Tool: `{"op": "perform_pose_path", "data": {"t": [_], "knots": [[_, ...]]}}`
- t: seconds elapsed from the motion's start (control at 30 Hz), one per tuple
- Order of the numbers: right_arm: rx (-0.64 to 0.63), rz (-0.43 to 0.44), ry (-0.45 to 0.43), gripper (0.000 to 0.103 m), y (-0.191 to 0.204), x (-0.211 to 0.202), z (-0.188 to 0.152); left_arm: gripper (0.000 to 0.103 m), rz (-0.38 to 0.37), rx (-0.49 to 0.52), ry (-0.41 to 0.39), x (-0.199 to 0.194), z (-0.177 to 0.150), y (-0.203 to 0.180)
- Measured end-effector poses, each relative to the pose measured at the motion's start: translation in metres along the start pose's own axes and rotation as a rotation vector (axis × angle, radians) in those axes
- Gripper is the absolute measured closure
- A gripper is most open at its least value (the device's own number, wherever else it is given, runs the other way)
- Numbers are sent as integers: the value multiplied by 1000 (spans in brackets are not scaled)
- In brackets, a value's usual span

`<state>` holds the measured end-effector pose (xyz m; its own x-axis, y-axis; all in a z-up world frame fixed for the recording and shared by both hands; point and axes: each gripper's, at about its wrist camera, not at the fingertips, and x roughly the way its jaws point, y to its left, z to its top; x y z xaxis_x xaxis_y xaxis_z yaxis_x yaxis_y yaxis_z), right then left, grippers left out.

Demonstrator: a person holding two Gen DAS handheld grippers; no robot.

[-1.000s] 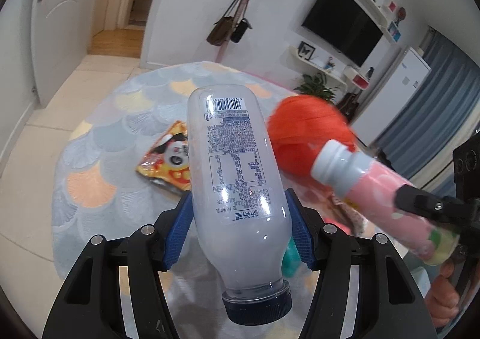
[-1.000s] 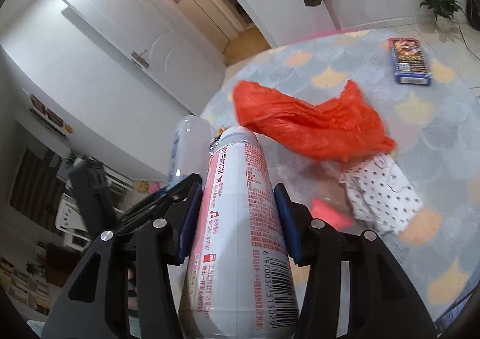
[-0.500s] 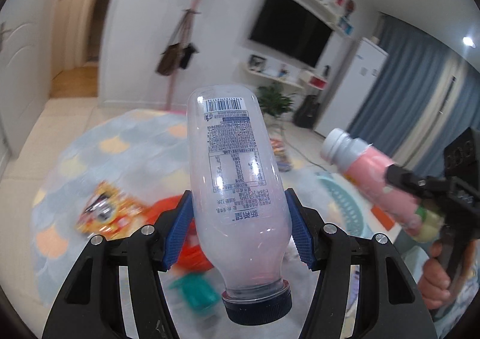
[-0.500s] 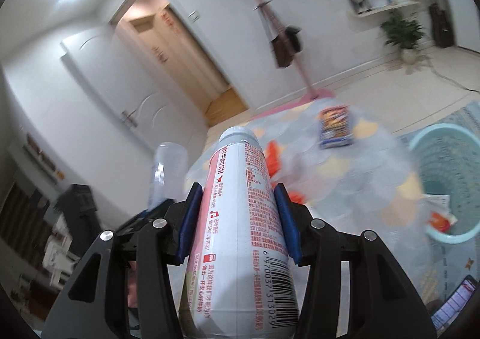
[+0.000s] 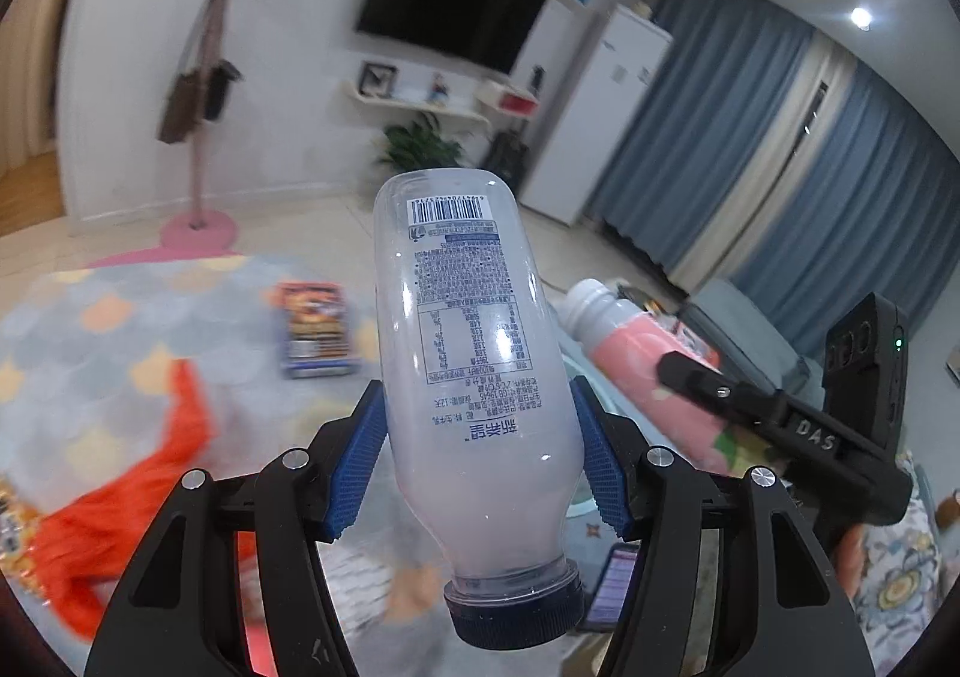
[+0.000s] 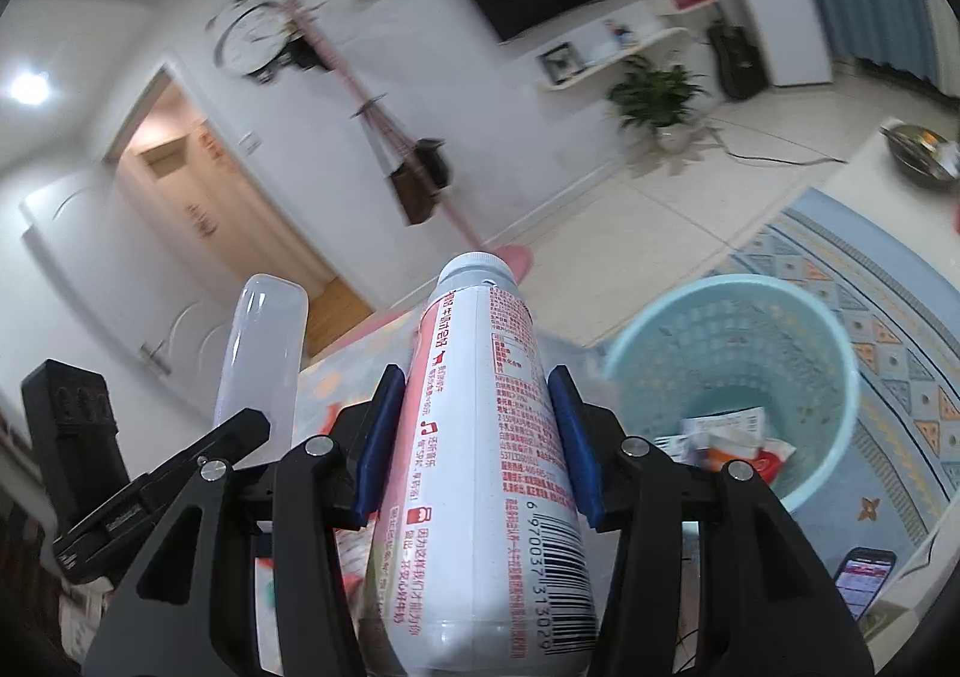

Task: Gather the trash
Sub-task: 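Carry both bottles over the blue basket and open both tools to drop them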

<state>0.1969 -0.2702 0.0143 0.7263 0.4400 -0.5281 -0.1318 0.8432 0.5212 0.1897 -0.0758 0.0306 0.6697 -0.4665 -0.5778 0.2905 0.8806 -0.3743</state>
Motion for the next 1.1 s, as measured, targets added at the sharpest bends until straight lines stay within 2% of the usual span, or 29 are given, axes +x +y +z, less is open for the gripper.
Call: {"op": "perform_pose_path", "data": {"t": [0.2, 0.37, 0.57, 0.63, 0.8, 1.1], "knots": [[71, -117, 4, 57, -62, 23, 12, 44, -30, 34, 109, 83, 3, -31], [110, -205, 21, 57, -98, 46, 19, 44, -25, 23, 191, 143, -2, -39], [183, -271, 58, 57, -141, 73, 15, 44, 1, 54, 256, 184, -13, -48], [214, -286, 77, 56, -155, 81, 11, 44, 6, 58, 268, 191, -14, -51], [253, -298, 79, 55, -173, 85, 7, 30, -3, 62, 239, 185, -13, -49], [207, -280, 82, 55, -158, 74, -5, 30, -15, 54, 192, 149, -16, -44]]}}
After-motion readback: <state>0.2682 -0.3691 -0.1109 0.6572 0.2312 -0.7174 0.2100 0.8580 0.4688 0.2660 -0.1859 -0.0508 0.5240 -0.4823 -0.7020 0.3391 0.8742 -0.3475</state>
